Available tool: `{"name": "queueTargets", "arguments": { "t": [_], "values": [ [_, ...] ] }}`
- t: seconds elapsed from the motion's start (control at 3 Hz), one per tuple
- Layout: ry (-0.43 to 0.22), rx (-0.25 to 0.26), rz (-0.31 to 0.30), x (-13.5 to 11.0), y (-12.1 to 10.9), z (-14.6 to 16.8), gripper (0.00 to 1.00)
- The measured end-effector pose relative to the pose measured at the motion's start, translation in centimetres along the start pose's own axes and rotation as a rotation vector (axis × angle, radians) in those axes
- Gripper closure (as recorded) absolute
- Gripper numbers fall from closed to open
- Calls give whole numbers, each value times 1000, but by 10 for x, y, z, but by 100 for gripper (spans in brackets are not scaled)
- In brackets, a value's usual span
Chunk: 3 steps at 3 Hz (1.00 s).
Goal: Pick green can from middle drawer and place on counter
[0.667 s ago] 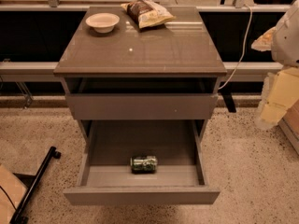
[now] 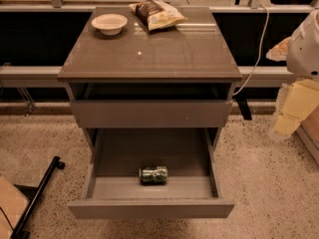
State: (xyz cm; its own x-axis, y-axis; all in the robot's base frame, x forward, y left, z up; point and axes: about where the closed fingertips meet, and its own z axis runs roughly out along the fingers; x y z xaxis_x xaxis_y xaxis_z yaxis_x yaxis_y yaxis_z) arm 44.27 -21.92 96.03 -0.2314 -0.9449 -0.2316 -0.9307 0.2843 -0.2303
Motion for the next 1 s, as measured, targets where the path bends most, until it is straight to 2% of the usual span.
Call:
{"name": "queueTargets", "arguments": {
  "t": [0.33,0.67,1.0],
  "values": [
    [-52,-17,7,4,-5,24,0],
    [-53,-21,9,3,-4,27,0],
    [-38,-51,26,-2,9,39,0]
  ]
}}
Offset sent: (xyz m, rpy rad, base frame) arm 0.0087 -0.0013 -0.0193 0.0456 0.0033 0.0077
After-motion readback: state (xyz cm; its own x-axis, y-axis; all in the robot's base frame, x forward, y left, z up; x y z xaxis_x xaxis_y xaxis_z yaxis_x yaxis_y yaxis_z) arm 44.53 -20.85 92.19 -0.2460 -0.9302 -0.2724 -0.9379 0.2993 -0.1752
